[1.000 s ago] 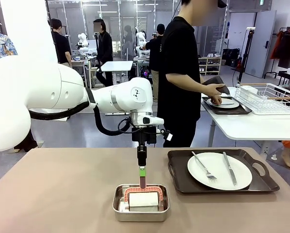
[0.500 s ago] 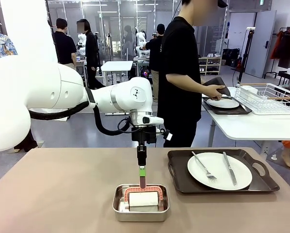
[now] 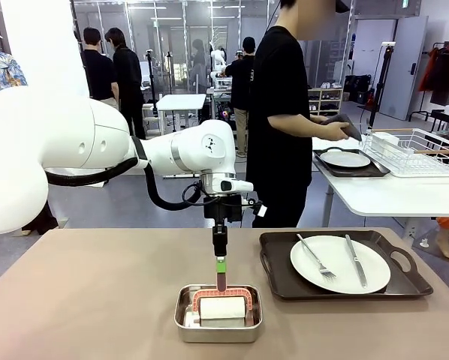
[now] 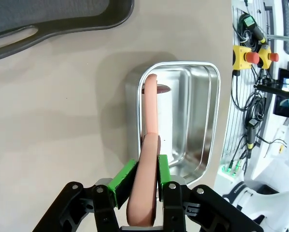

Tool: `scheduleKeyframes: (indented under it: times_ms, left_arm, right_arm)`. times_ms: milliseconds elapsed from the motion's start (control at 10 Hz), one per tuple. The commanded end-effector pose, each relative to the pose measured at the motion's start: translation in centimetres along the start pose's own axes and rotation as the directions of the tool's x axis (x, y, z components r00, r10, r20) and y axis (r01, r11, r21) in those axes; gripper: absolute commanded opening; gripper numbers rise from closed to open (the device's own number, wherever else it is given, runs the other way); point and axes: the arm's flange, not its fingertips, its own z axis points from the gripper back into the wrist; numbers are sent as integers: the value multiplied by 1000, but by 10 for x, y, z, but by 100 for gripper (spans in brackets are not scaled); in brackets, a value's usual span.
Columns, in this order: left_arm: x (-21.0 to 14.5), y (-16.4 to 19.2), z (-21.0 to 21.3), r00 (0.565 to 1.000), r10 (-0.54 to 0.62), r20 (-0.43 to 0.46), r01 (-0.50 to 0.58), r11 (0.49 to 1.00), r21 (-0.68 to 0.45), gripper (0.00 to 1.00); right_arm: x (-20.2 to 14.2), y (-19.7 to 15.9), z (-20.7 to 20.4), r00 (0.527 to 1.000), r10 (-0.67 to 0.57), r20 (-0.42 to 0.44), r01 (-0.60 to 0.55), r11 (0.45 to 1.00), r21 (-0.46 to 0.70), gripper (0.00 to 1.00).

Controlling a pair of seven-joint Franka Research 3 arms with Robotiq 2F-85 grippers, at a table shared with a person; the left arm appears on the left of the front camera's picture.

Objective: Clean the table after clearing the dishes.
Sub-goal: When the left (or right) Handle tray is removed, use the left hand (or right hand) to clean the left (or right) side of the table with the Lint Roller.

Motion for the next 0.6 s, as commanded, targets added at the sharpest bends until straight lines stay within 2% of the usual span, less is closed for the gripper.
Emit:
scheduleKeyframes:
  times_ms: [0, 100, 200, 500]
  left_arm:
    - [0, 3, -2, 1000, 5, -9, -5, 1000, -4, 28]
    - [0, 2, -2, 1000, 4, -10, -4, 1000, -4, 36]
    - [1, 1, -2, 1000, -4, -14, 4, 1000, -6, 30]
    - [1, 2, -4, 1000, 3, -18, -4, 1000, -31, 30]
  right_arm:
    - [-2, 3, 0, 1000, 5, 1, -5, 1000, 2, 100]
    - [-2, 3, 0, 1000, 5, 1, -5, 1000, 2, 100]
    - [-2, 3, 0, 1000, 5, 1, -5, 1000, 2, 100]
    - [-2, 3, 0, 1000, 5, 1, -5, 1000, 2, 100]
